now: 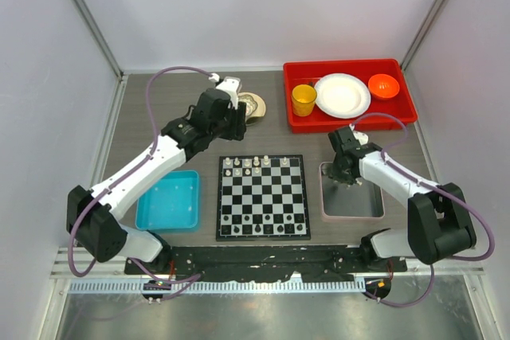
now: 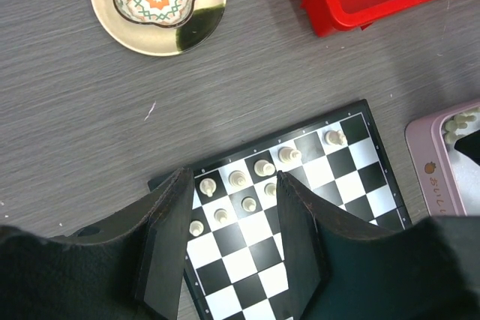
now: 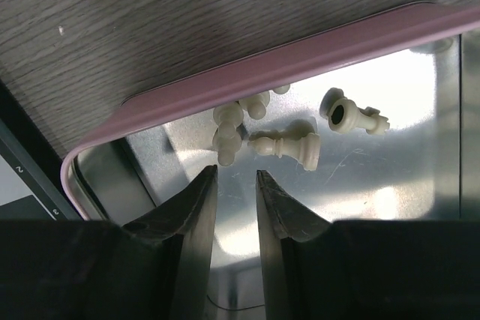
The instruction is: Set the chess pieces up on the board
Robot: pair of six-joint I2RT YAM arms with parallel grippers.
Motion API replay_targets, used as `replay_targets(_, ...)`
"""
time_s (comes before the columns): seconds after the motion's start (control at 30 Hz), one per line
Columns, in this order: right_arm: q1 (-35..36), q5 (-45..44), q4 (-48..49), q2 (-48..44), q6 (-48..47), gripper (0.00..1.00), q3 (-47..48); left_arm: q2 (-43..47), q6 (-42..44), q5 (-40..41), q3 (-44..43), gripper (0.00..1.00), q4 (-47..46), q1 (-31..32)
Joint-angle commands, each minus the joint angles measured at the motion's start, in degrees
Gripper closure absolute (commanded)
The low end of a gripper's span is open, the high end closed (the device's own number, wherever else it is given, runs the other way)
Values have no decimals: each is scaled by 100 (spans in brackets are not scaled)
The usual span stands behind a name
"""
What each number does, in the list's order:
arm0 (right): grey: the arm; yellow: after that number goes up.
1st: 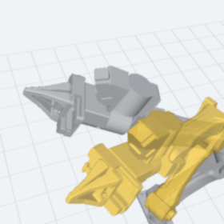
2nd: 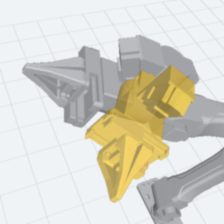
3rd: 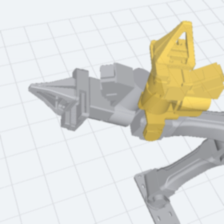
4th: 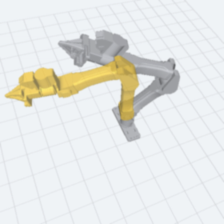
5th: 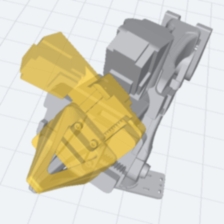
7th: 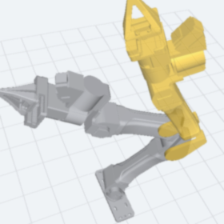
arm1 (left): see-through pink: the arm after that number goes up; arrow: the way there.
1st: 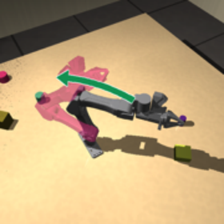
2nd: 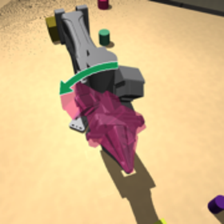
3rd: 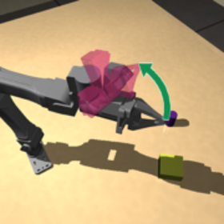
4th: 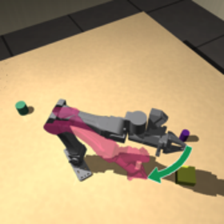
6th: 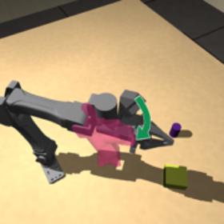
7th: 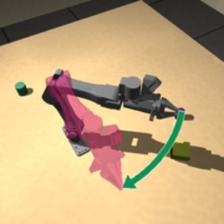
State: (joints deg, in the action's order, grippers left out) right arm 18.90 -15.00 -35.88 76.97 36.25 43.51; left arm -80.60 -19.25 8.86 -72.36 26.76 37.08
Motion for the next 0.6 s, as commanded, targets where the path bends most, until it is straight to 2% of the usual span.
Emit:
replay_targets(0.0,-35,68,336,90,-83,68,-9,229,-53,-139,2,48,-224,-96)
replay_targets(0.57,-132,-29,564,327,-276,73,-18,246,-150,-429,29,48,-286,-307)
